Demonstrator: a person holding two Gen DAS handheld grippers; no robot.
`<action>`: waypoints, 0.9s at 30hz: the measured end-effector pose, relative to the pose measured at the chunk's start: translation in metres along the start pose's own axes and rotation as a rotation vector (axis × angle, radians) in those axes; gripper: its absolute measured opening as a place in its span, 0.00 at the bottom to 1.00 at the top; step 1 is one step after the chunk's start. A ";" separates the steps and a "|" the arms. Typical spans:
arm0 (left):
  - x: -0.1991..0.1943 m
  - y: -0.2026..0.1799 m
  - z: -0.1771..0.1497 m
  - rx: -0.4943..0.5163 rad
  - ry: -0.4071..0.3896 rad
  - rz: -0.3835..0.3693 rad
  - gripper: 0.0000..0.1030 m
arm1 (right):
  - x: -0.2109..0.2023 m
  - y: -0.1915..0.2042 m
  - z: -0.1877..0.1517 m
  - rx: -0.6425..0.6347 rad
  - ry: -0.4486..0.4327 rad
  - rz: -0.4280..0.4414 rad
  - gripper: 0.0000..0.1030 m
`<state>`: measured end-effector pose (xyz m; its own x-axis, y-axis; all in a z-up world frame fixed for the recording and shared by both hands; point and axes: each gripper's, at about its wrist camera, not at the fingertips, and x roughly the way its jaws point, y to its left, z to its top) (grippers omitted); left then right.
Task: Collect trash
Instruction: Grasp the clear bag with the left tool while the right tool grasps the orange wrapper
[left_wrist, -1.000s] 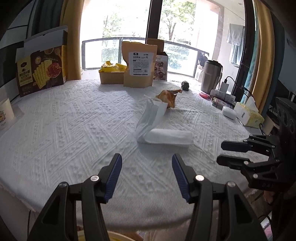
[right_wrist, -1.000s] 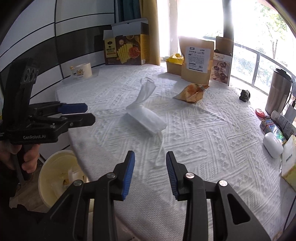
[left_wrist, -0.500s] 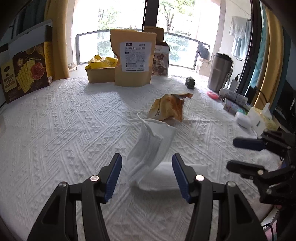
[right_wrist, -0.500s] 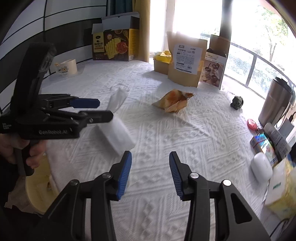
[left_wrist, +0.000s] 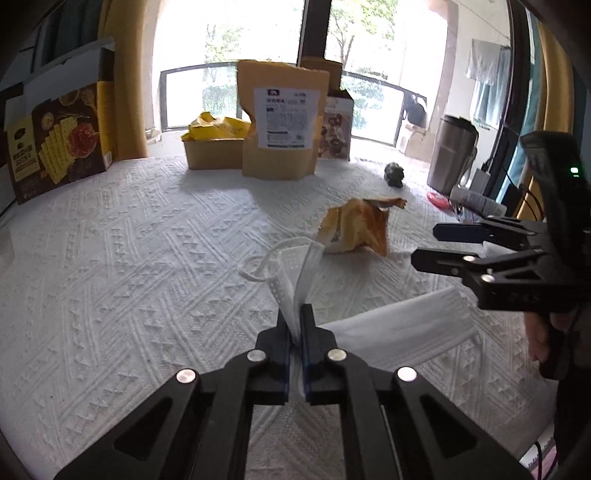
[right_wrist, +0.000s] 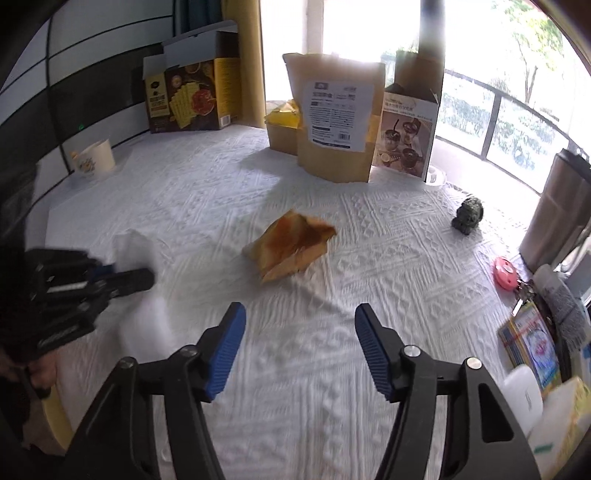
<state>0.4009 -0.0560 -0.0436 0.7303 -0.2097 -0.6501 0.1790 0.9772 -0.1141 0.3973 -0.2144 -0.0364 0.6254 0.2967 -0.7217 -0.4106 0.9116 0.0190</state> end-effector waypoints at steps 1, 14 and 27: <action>-0.003 0.004 0.000 -0.014 -0.010 0.005 0.04 | 0.004 -0.001 0.004 0.006 0.001 0.006 0.59; -0.049 0.051 -0.010 -0.103 -0.116 0.073 0.04 | 0.058 -0.006 0.044 0.141 0.040 0.071 0.66; -0.092 0.073 -0.034 -0.134 -0.152 0.093 0.04 | 0.046 0.022 0.036 0.051 0.019 0.002 0.29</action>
<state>0.3248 0.0354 -0.0175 0.8327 -0.1108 -0.5426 0.0244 0.9862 -0.1640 0.4409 -0.1700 -0.0447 0.6114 0.2936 -0.7349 -0.3771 0.9245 0.0556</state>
